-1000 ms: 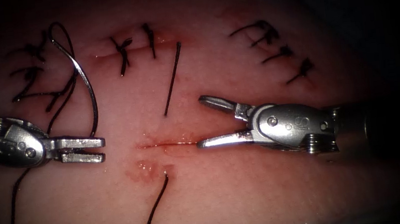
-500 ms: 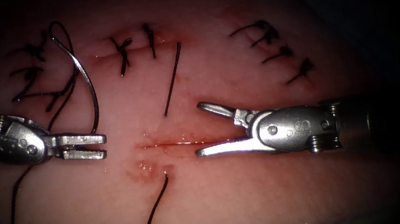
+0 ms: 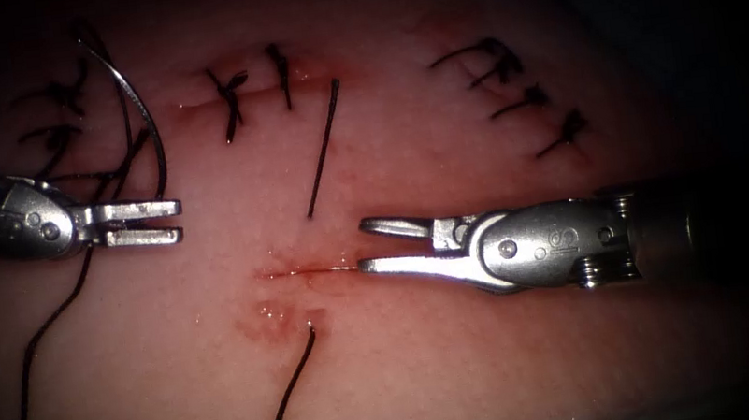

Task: Wound Closure
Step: Set down the needle with the left gripper

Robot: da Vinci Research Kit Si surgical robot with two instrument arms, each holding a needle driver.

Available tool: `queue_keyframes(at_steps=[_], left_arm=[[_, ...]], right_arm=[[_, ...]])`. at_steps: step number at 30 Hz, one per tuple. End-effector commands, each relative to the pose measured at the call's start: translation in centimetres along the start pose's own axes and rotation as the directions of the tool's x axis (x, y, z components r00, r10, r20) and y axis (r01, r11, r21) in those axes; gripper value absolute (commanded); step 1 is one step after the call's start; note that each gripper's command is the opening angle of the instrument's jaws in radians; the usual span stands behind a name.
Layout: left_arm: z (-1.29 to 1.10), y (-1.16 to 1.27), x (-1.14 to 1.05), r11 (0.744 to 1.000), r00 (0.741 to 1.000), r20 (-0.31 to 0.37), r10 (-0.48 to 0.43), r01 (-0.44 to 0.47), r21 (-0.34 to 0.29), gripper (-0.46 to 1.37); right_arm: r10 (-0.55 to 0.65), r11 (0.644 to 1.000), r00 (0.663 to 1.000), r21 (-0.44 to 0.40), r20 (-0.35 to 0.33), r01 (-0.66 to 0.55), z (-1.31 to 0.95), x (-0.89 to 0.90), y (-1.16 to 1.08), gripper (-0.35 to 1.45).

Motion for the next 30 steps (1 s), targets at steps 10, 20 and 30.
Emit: queue_keyframes(at_steps=[10,20,30], left_arm=[[0.01,0.0,-0.34,0.998,0.998,0.009,-0.057,0.057,0.002,-0.35],[0.03,0.09,-0.59,0.996,0.995,0.035,-0.089,0.089,-0.009,-0.35],[0.03,0.2,-0.66,0.994,0.993,0.05,-0.106,0.106,-0.004,-0.35]], right_arm=[[0.0,1.0,1.0,-0.004,0.0,0.0,0.0,-0.01,0.0,-0.1],[0.0,1.0,1.0,-0.003,-0.001,0.0,0.0,-0.01,0.01,-0.12],[-0.002,1.0,1.0,-0.003,-0.001,0.002,0.01,-0.03,0.01,-0.14]])
